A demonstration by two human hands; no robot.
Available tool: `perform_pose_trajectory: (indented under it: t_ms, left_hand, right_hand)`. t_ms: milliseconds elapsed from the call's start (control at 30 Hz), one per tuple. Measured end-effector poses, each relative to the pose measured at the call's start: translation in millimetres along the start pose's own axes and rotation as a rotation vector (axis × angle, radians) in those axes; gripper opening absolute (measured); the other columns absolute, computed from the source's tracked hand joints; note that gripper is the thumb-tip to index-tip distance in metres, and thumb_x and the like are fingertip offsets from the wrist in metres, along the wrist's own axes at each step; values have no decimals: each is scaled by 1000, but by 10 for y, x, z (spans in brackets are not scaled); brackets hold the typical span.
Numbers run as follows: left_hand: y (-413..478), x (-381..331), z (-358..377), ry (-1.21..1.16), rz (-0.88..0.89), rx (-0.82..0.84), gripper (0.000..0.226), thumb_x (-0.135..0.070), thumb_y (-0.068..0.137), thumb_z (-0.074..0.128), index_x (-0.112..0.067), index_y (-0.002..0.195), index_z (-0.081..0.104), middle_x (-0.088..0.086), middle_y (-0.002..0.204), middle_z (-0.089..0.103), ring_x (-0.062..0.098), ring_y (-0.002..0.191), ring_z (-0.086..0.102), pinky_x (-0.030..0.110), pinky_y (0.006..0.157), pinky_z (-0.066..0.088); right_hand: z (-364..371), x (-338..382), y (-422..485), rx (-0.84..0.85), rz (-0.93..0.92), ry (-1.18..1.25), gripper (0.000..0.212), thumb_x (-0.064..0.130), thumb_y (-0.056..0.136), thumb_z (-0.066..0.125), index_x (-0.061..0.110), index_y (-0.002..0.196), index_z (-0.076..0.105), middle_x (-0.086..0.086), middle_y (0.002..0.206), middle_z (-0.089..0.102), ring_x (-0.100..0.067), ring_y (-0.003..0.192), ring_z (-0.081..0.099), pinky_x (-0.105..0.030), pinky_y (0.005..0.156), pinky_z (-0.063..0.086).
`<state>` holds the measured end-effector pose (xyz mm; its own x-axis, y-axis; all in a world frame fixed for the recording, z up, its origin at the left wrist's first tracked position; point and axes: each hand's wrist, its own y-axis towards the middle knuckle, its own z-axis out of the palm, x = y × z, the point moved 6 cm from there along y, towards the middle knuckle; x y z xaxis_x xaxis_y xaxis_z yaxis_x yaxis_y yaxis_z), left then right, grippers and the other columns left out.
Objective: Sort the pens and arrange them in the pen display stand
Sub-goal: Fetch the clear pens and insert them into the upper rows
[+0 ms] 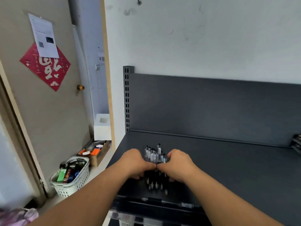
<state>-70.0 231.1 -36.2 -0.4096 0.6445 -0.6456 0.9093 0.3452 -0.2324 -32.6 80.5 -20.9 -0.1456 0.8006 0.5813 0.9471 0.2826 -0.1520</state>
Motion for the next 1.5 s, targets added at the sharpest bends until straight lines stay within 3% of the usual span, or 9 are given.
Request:
perform_pose_trajectory:
  t_ms: [100, 333, 567, 767, 933, 1033, 1133, 1300, 1500]
  left_hand:
    - [13, 15, 14, -15, -4, 17, 40, -40, 75, 75, -3, 86, 70, 5, 61, 64, 18, 60, 64, 29, 65, 61]
    - [-2, 28, 26, 34, 55, 23, 33, -39, 85, 64, -10, 71, 56, 7, 65, 56, 21, 62, 57, 35, 69, 58]
    - [-43, 6, 13, 91, 128, -9, 28, -37, 93, 54, -12, 81, 55, 3, 74, 57, 21, 67, 56, 33, 72, 53]
    - [-95, 11, -60, 43, 148, -44, 32, -39, 95, 51, -15, 74, 48, 1, 74, 54, 18, 67, 53, 27, 63, 43]
    - [-261, -230, -117, -180, 248, -152, 38, -41, 94, 52, -6, 91, 66, 6, 78, 65, 18, 69, 57, 27, 62, 42]
    - [-433, -459, 30, -472, 297, -63, 25, -43, 91, 57, -24, 93, 73, -1, 86, 72, 16, 81, 66, 26, 70, 50]
    - [-594, -745, 244, -657, 342, 45, 19, -39, 89, 63, -24, 92, 74, -5, 83, 74, 17, 80, 70, 36, 79, 57]
    - [-953, -1357, 716, -758, 423, 170, 14, -25, 91, 63, -16, 94, 73, 2, 87, 76, 21, 85, 72, 38, 83, 58]
    - [-1525, -2220, 1702, -737, 497, 323, 15, -27, 91, 63, -18, 92, 74, 4, 89, 76, 27, 91, 71, 40, 86, 57]
  right_hand:
    - [-19, 39, -39, -5, 34, 1, 43, 30, 81, 70, 7, 113, 55, 1, 76, 52, -24, 74, 72, -36, 71, 61]
    - [47, -66, 8, -8, 67, 40, 22, 26, 81, 65, 4, 79, 64, -6, 70, 60, -19, 55, 59, -35, 63, 61]
    - [22, -100, -3, -46, 36, -99, 32, 28, 86, 59, 13, 62, 44, -1, 59, 47, -17, 50, 45, -22, 47, 38]
    - [-174, -173, -85, -165, 17, 119, 37, 21, 88, 55, 15, 57, 35, 0, 52, 37, -17, 49, 32, -24, 47, 28]
    - [-308, -278, -274, -230, -42, 447, 32, 29, 89, 63, 1, 72, 62, -3, 63, 51, -15, 59, 43, -25, 56, 37]
    - [-422, -339, -467, -220, -103, 586, 26, 32, 88, 67, 8, 85, 72, -4, 75, 65, -10, 70, 55, -21, 65, 46]
    - [-556, -463, -667, -202, -178, 629, 20, 32, 87, 69, 13, 90, 75, -8, 87, 73, -15, 76, 63, -24, 75, 51]
    - [-931, -1012, -1099, -246, -184, 631, 9, 23, 88, 69, 22, 90, 77, 1, 80, 75, -2, 68, 62, -11, 63, 48]
    - [-1567, -2090, -1807, -320, -94, 621, 12, 23, 89, 67, 20, 93, 77, -3, 88, 76, -7, 76, 65, -18, 72, 51]
